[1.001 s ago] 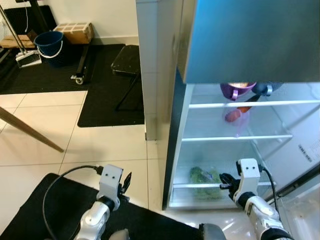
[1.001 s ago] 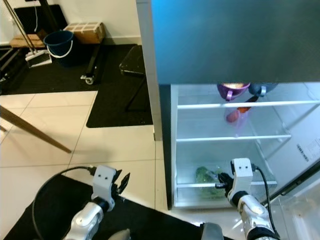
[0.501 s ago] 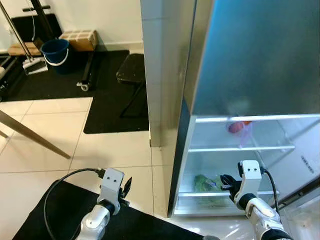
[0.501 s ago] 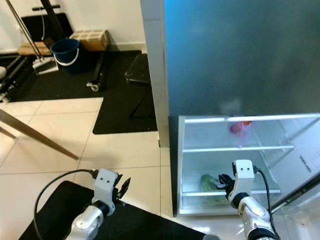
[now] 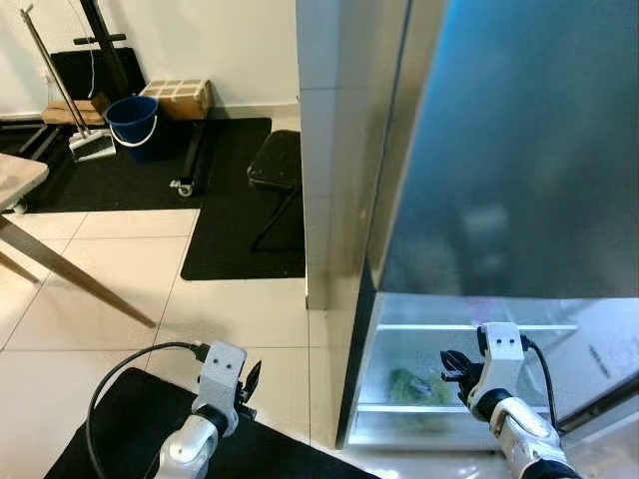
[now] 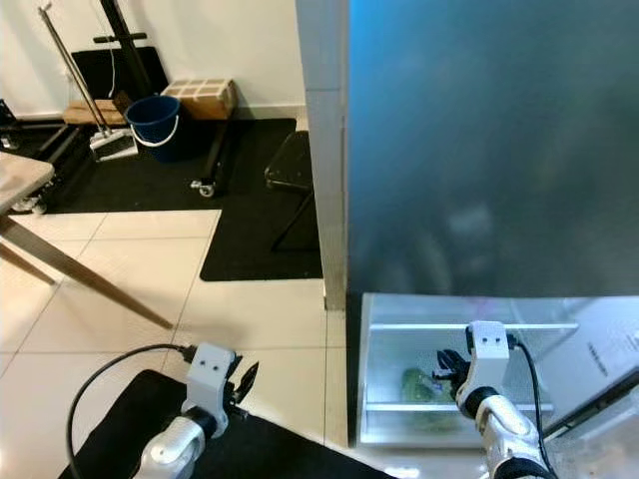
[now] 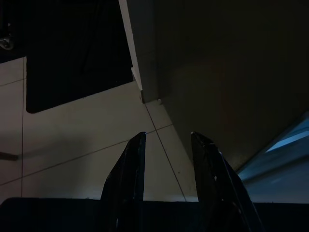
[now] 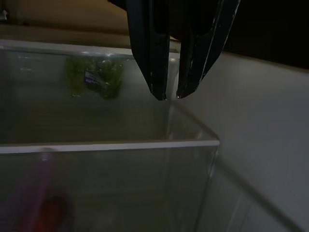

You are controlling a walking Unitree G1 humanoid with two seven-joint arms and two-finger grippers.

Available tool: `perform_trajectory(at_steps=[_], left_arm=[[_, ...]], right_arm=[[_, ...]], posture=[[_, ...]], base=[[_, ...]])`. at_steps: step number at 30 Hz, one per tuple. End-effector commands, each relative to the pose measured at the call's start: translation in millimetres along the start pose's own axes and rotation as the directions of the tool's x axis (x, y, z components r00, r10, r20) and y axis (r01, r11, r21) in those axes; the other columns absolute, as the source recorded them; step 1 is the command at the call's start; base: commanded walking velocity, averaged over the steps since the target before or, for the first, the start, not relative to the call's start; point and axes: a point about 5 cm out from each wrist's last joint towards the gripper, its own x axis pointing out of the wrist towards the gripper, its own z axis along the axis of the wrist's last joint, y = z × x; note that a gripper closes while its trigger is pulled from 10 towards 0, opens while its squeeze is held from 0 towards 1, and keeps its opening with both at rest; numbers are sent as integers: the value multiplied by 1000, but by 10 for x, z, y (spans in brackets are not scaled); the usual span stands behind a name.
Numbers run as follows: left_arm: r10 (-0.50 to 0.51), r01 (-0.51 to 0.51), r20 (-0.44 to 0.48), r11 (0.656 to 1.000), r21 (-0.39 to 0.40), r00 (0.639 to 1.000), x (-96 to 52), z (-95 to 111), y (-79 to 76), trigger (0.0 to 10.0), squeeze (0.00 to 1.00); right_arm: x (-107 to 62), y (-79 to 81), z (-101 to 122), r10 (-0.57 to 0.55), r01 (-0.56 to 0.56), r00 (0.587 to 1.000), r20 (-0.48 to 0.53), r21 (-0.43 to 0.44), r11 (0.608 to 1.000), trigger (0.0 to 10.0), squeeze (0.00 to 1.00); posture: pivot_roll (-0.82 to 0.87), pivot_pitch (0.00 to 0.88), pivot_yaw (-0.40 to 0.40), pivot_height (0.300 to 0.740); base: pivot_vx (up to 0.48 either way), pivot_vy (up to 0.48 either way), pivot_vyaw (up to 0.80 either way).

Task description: Restocking fridge

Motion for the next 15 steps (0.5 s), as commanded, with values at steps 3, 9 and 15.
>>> perform_trajectory(at_steps=[3, 9, 15], left_arm=[[32, -33, -102, 999, -4, 994, -137, -194, 62, 10000, 0], [54, -60, -179, 998, -27, 982, -224, -328, 75, 10000, 0], [89, -113, -288, 991, -66, 953, -374, -522, 91, 10000, 0]], right_arm=[[-97, 3, -279, -44, 47, 992, -117, 22, 999, 10000, 0], [-168, 31, -449, -54, 59, 982, -179, 20, 998, 10000, 0], [-269, 48, -631, -64, 71, 969, -239, 21, 997, 10000, 0]], posture=[[101, 59, 42, 740], [99, 53, 37, 740], [92, 37, 26, 740]], base=[[0, 0, 0], [0, 0, 0], [0, 0, 0]])
